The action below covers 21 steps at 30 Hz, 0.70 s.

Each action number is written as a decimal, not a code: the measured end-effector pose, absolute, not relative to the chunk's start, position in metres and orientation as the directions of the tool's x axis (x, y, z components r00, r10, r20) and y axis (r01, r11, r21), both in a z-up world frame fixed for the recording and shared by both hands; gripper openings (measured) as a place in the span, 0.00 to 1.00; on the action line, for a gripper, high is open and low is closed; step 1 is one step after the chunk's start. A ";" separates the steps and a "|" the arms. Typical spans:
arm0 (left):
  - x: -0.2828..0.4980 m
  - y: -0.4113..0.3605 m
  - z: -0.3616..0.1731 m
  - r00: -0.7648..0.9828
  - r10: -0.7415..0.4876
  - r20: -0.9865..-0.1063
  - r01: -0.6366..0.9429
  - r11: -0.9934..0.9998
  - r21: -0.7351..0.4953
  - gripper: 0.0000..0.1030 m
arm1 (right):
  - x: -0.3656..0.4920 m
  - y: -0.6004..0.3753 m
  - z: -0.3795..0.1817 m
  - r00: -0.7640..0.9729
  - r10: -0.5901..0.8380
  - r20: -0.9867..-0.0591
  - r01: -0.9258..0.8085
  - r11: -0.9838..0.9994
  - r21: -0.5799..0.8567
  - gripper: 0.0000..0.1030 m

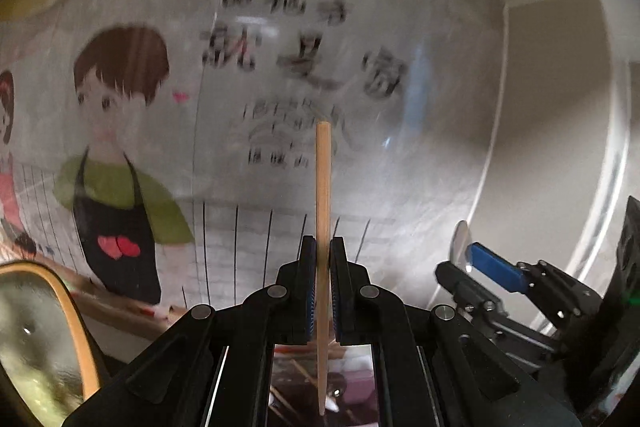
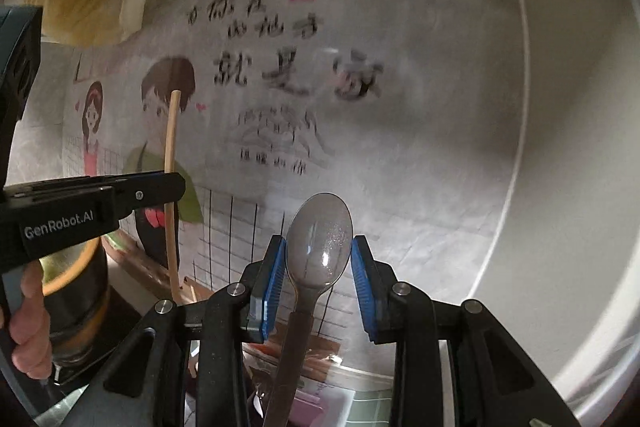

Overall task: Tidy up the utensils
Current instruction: 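Lower the chopstick and spoon into the caddy and open both grippers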

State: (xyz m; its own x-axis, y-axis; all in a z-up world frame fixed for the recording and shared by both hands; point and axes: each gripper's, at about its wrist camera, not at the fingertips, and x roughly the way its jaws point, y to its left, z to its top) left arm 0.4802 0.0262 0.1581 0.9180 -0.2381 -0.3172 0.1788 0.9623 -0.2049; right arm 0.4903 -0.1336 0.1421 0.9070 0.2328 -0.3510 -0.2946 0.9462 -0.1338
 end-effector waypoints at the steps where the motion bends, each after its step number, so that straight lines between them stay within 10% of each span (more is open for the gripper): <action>1: 0.487 0.024 0.149 0.915 -0.229 -0.332 0.168 0.965 -0.201 0.06 | 0.496 -0.133 0.134 0.905 0.232 -0.357 -0.294 0.947 -0.129 0.29; 21: 0.532 0.011 0.018 0.814 -0.170 -0.555 0.086 0.981 -0.174 0.07 | 0.540 -0.121 -0.015 0.842 0.228 -0.489 -0.296 0.953 -0.066 0.29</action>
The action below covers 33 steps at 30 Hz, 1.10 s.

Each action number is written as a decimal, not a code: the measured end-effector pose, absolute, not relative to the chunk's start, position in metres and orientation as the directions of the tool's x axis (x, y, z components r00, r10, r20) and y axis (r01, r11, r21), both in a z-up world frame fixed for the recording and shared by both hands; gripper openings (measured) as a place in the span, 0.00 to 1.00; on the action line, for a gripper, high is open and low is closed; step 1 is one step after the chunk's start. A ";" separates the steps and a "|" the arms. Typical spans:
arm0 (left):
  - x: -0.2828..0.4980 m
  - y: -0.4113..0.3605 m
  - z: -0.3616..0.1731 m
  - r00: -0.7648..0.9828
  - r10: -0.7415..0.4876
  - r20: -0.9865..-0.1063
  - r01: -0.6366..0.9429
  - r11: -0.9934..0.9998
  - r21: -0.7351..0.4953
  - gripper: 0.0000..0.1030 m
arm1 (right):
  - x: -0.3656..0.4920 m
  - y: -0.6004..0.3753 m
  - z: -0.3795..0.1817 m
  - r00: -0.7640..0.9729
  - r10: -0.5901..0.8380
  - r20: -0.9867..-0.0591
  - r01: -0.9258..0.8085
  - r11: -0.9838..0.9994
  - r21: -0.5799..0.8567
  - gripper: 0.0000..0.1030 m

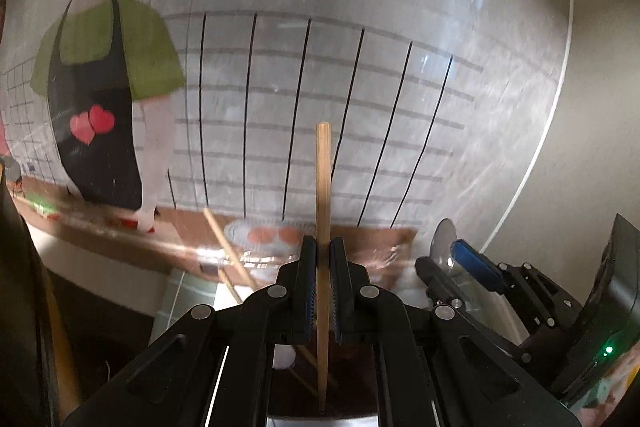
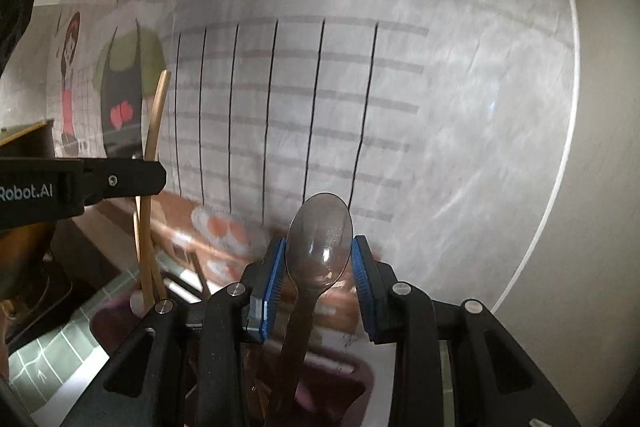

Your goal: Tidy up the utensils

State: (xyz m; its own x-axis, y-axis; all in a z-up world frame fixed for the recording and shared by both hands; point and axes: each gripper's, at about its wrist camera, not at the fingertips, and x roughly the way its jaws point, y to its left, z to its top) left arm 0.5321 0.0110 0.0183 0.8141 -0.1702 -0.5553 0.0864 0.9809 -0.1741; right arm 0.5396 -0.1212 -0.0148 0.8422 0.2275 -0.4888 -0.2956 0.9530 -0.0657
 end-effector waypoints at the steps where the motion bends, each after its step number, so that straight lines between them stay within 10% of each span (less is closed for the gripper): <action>1: 0.531 0.012 0.014 0.807 -0.168 -0.567 0.083 0.982 -0.173 0.06 | 0.539 -0.121 -0.019 0.836 0.233 -0.497 -0.299 0.953 -0.056 0.29; 12: 0.513 0.020 0.005 0.741 -0.162 -0.652 0.056 0.982 -0.181 0.10 | 0.512 -0.135 -0.026 0.736 0.258 -0.626 -0.273 0.959 0.075 0.37; 17: 0.479 0.035 0.013 0.731 -0.179 -0.659 0.056 0.977 -0.204 0.56 | 0.468 -0.144 -0.011 0.722 0.233 -0.652 -0.213 0.971 0.112 0.52; 33: 0.283 0.064 0.004 0.785 -0.083 -0.614 0.108 0.994 0.004 0.85 | 0.272 -0.120 0.036 0.738 0.063 -0.672 -0.053 0.998 0.035 0.79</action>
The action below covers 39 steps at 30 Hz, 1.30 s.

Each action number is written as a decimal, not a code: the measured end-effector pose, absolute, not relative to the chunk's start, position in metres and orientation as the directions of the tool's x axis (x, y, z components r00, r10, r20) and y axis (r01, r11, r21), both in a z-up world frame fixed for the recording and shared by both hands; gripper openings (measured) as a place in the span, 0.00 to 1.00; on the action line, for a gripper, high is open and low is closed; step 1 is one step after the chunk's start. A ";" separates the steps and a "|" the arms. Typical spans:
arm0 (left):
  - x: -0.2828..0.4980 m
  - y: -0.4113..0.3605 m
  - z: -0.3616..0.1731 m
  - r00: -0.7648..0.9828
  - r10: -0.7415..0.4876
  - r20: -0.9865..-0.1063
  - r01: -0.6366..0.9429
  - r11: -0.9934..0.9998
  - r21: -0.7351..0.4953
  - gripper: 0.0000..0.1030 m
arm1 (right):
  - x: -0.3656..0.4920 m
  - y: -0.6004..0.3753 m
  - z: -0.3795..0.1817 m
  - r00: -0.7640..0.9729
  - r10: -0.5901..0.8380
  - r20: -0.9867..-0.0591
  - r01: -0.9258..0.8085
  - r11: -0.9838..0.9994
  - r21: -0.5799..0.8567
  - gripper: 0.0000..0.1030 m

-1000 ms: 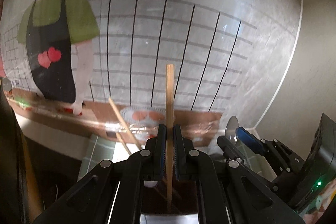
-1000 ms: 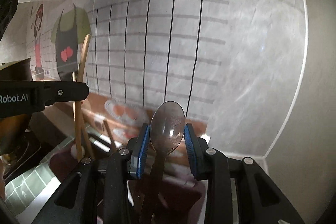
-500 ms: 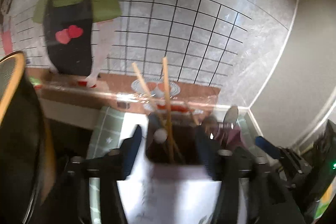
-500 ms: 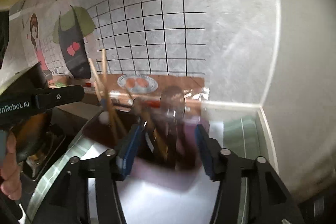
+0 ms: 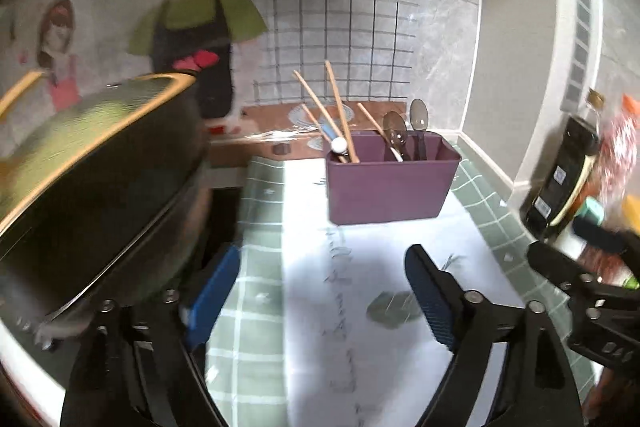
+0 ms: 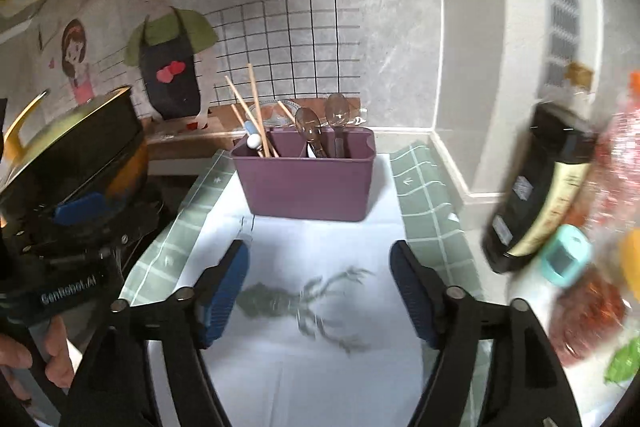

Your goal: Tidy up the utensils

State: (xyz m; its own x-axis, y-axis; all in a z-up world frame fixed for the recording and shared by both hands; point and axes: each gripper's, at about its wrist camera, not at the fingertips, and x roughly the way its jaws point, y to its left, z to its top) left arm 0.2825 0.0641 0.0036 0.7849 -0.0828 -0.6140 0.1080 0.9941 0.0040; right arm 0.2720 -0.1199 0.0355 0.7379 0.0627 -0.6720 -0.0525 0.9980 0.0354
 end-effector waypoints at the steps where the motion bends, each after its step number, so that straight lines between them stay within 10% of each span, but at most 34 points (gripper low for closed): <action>1: 0.268 0.063 0.005 0.798 -0.066 -0.599 0.091 0.996 0.013 0.88 | 0.260 -0.121 0.039 0.749 0.053 -0.660 -0.047 0.999 0.027 0.85; 15: 0.115 0.031 0.012 0.844 0.040 -0.535 -0.024 0.999 0.036 1.00 | 0.154 -0.159 0.036 0.766 0.098 -0.635 -0.066 0.995 0.075 0.90; 39: 0.097 0.022 0.017 0.834 0.054 -0.549 -0.046 0.999 0.028 1.00 | 0.131 -0.173 0.052 0.803 0.080 -0.591 -0.064 0.997 0.047 0.92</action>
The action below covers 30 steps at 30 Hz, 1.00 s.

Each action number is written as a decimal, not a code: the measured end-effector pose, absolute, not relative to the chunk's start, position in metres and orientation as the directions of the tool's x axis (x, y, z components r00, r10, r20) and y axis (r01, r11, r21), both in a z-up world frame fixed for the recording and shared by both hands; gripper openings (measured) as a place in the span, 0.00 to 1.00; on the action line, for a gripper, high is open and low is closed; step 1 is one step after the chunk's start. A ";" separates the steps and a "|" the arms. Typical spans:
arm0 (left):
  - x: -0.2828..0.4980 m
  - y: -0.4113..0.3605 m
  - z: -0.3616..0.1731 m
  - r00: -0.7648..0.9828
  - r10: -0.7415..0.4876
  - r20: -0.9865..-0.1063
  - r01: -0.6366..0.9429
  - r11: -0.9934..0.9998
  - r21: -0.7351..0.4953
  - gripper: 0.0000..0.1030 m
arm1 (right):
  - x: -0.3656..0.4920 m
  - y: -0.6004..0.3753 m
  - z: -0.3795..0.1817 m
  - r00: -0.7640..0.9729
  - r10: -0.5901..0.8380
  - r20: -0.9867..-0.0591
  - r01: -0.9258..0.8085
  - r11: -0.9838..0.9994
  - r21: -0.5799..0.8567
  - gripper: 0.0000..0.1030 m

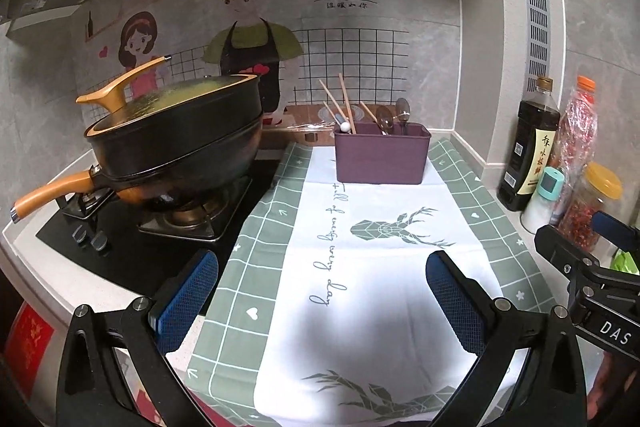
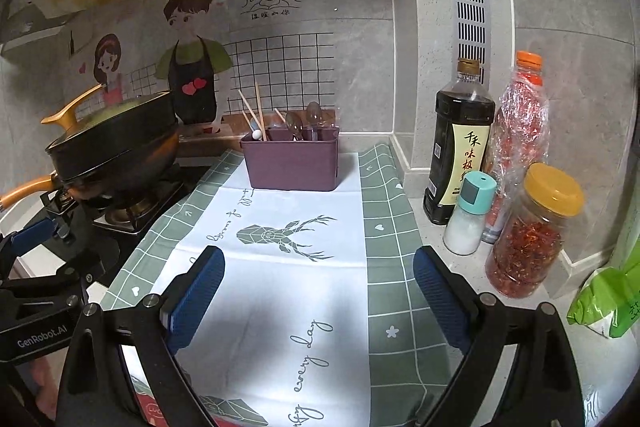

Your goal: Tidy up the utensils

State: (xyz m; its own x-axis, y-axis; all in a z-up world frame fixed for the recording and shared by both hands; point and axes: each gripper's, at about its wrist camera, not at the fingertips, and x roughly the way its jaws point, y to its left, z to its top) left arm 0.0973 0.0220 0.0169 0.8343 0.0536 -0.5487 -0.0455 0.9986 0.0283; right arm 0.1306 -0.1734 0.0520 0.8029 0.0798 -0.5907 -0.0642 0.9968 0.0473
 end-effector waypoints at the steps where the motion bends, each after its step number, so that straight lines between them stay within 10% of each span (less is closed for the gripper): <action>1: 0.097 0.022 0.017 0.834 0.053 -0.548 -0.045 0.999 0.028 1.00 | 0.131 -0.173 0.052 0.803 0.080 -0.590 -0.065 0.997 0.047 0.92; 30: 0.088 0.027 0.015 0.830 0.064 -0.555 -0.066 0.998 0.015 1.00 | 0.122 -0.167 0.055 0.806 0.076 -0.586 -0.071 0.997 0.032 0.94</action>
